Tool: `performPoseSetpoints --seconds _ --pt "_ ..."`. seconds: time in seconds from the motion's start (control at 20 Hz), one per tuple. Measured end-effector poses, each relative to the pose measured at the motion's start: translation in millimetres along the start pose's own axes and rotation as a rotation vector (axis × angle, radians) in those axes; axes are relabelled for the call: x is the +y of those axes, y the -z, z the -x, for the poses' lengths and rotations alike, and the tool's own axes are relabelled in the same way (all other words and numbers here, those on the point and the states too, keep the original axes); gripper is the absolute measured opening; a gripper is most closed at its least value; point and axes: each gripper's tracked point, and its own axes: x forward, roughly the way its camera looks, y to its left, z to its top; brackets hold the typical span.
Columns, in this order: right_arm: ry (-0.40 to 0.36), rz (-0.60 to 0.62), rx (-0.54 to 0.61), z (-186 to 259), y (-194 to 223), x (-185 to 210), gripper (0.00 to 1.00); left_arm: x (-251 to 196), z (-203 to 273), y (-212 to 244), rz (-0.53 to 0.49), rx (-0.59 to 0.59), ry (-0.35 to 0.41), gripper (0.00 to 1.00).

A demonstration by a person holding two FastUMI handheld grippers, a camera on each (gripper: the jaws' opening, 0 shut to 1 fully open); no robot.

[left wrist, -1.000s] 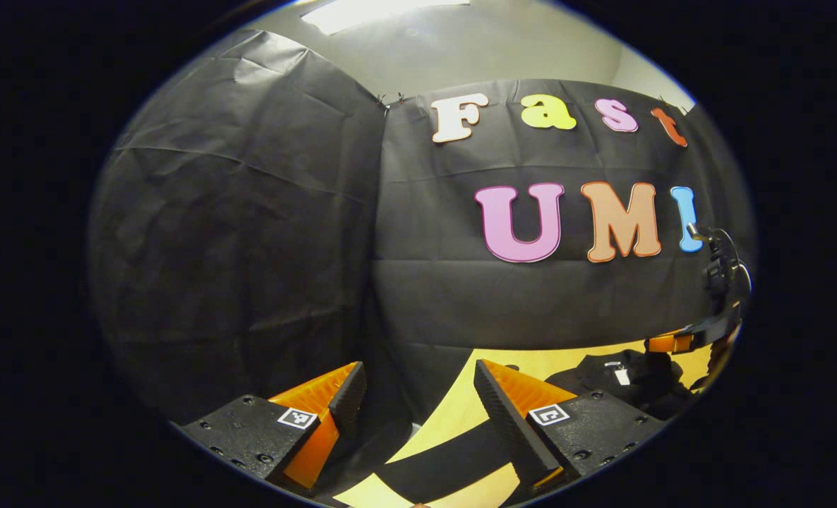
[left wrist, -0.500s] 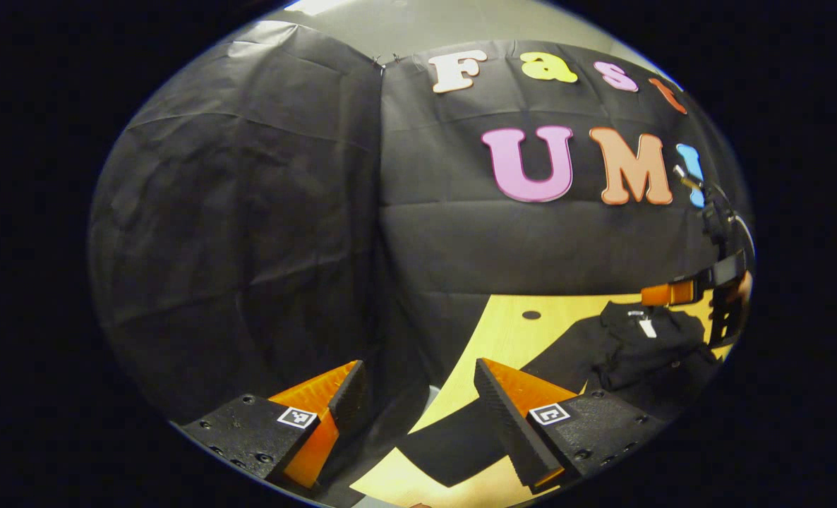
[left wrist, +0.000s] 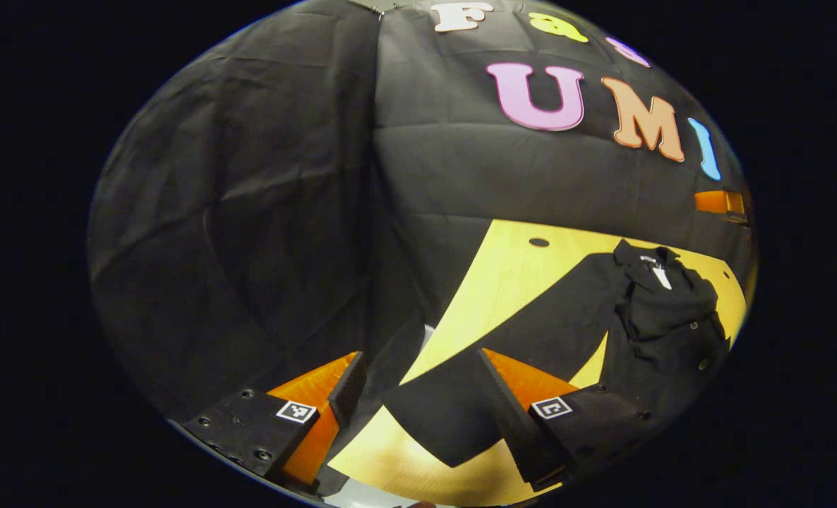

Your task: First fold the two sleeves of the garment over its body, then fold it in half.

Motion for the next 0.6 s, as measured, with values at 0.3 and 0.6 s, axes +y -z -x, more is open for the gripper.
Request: performPoseSetpoints --seconds 0.3,0.6 --pt "0.057 -0.004 0.013 15.5 7.9 -18.3 0.98 -9.8 -21.0 48.1 0.012 0.139 0.037 0.95" --pt "0.088 0.011 0.002 28.8 6.1 -24.6 0.98 -17.6 -27.0 90.3 0.058 0.265 0.058 0.95"
